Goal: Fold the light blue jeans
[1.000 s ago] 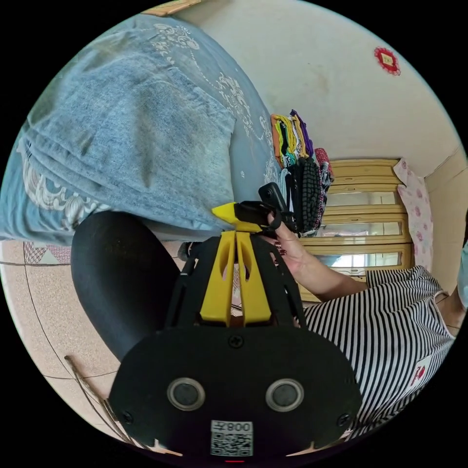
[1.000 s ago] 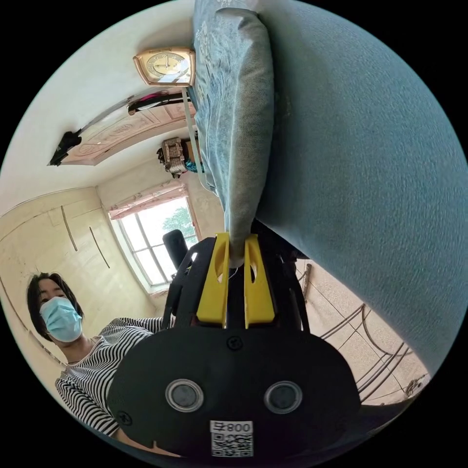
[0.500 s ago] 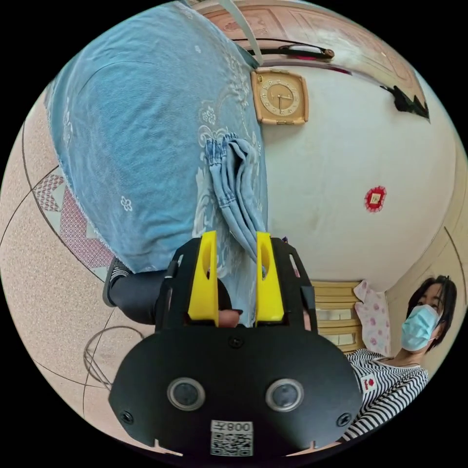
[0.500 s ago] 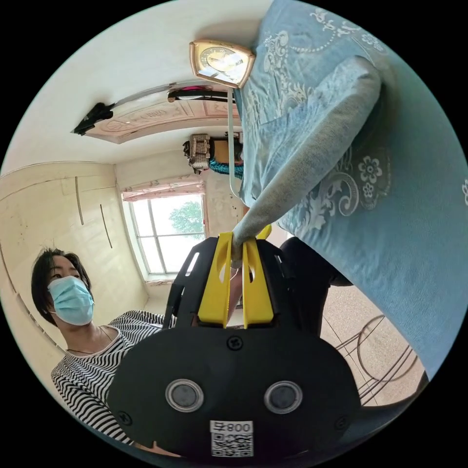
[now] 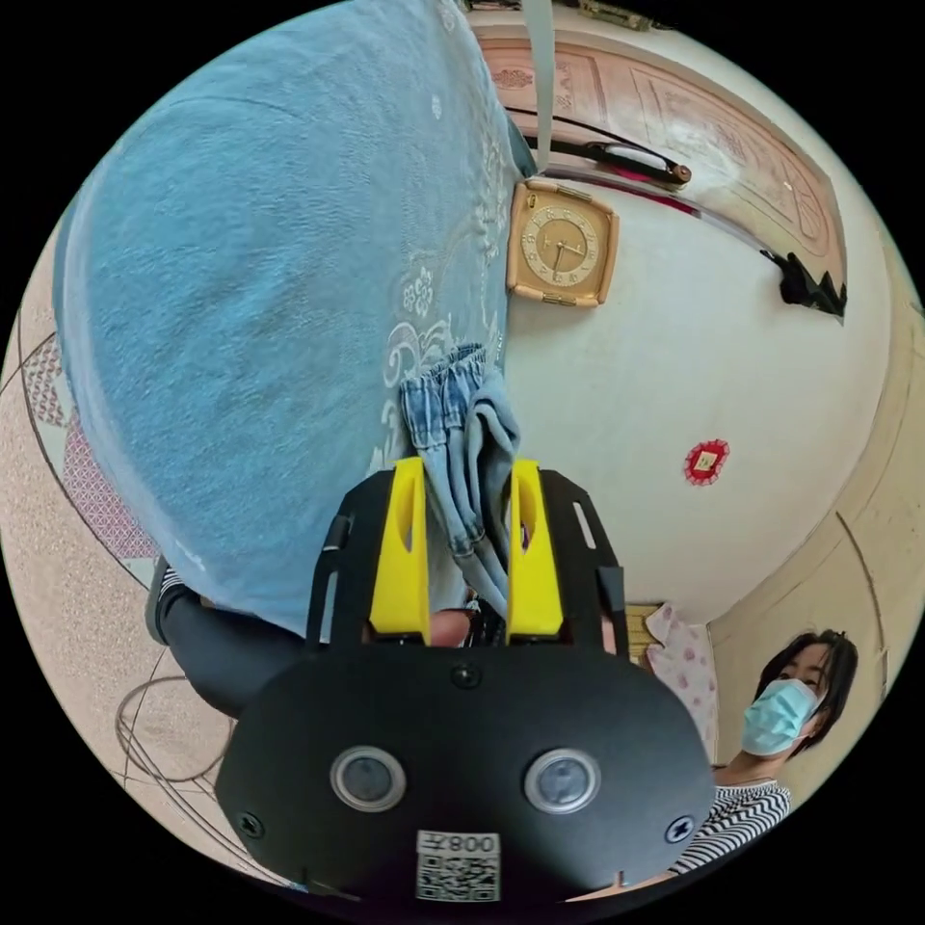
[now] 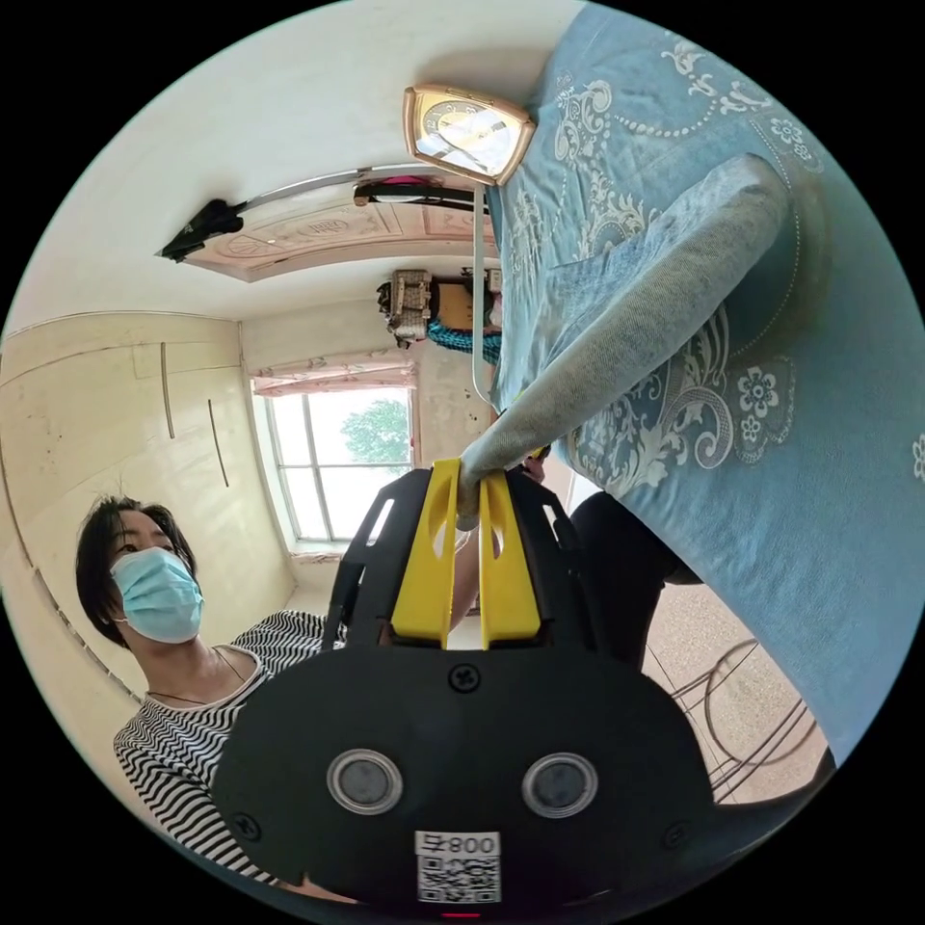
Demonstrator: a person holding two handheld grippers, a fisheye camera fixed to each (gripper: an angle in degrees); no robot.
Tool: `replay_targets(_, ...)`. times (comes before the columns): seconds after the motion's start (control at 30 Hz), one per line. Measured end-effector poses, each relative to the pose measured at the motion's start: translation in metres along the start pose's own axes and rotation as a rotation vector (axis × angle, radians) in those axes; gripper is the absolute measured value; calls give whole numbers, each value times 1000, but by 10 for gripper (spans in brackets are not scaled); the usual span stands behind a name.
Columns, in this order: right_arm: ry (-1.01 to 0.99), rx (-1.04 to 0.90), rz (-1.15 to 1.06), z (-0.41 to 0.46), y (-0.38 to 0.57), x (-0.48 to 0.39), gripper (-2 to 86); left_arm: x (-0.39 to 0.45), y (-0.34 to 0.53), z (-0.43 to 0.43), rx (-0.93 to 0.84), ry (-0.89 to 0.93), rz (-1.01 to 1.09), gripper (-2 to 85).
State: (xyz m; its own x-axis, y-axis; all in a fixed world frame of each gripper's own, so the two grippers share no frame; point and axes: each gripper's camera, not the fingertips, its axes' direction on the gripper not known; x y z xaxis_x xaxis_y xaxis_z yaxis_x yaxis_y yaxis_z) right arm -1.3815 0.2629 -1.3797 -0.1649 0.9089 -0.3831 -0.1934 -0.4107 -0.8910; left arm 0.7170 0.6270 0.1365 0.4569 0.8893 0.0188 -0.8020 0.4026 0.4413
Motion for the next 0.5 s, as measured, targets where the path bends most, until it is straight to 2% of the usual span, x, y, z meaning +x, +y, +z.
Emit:
replay_targets(0.17,46,17,15,-33,18,20,9,57,6,-1,-26,-66,39,64)
replay_targets(0.5,-18,76,-58,-132,104,14,7,225,65,-6,-130,-111,192,50)
